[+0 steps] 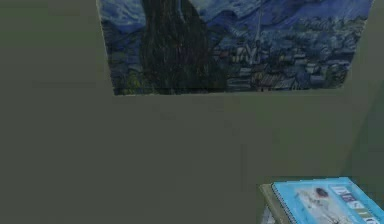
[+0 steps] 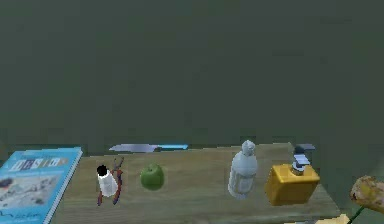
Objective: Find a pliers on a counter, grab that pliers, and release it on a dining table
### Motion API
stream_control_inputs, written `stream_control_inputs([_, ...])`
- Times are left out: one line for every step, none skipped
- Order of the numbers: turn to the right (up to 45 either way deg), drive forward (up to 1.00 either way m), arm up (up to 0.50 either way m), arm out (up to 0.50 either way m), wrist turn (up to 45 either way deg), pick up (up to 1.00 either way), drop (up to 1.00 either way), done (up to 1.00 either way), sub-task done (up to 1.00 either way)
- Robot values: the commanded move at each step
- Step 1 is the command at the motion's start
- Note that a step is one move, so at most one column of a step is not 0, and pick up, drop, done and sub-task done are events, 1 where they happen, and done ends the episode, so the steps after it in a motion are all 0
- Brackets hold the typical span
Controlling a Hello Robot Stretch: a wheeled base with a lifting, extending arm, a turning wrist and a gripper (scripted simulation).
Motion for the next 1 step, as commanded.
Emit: stream_control_inputs([-21.0,0.0,0.0,0.0,0.0,0.0,0.0,0.0,0.0])
